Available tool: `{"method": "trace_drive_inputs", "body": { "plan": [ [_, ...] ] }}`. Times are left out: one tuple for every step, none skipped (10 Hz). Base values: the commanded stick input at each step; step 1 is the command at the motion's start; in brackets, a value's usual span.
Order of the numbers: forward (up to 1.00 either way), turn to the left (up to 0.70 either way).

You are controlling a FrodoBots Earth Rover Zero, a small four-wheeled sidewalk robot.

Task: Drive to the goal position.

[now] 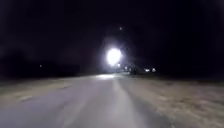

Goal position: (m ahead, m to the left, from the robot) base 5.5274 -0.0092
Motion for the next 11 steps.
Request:
{"method": "trace_drive_inputs", "body": {
  "plan": [
    [0.84, 0.0],
    [0.84, 0.0],
    [0.84, 0.0],
    [0.84, 0.0],
    [0.84, 0.0],
    [0.84, 0.0],
    [0.84, 0.0],
    [0.84, 0.0],
    [0.84, 0.0],
    [0.86, 0.0],
    [0.88, 0.0]
  ]
}}
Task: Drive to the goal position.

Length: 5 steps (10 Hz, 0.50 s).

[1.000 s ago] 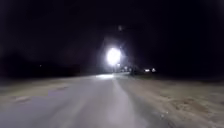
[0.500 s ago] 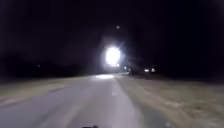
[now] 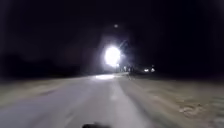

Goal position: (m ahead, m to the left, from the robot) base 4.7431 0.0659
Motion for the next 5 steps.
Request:
{"method": "trace_drive_inputs", "body": {
  "plan": [
    [0.89, 0.0],
    [0.89, 0.0],
    [0.89, 0.0],
    [0.89, 0.0],
    [0.89, 0.0]
  ]
}}
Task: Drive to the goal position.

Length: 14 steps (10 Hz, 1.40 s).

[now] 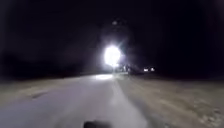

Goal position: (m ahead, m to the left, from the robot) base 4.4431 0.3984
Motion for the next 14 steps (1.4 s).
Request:
{"method": "trace_drive_inputs", "body": {
  "plan": [
    [0.89, 0.0],
    [0.89, 0.0],
    [0.63, 0.0],
    [0.0, 0.0],
    [0.0, 0.0],
    [0.0, 0.0],
    [0.0, 0.0],
    [0.0, 0.0],
    [0.0, 0.0],
    [0.0, 0.0],
    [0.0, 0.0],
    [0.0, 0.0],
    [0.4, 0.0],
    [1.0, 0.0]
  ]
}}
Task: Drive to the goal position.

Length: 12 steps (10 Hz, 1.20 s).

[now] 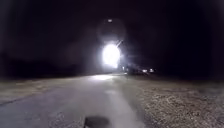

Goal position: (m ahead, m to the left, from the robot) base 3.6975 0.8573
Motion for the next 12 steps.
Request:
{"method": "trace_drive_inputs", "body": {
  "plan": [
    [1.0, 0.01],
    [1.0, 0.03],
    [1.0, 0.26],
    [1.0, 0.34],
    [1.0, 0.24],
    [1.0, 0.18],
    [1.0, 0.13],
    [1.0, 0.07],
    [1.0, 0.01],
    [1.0, 0.0],
    [1.0, 0.0],
    [1.0, 0.0]
  ]
}}
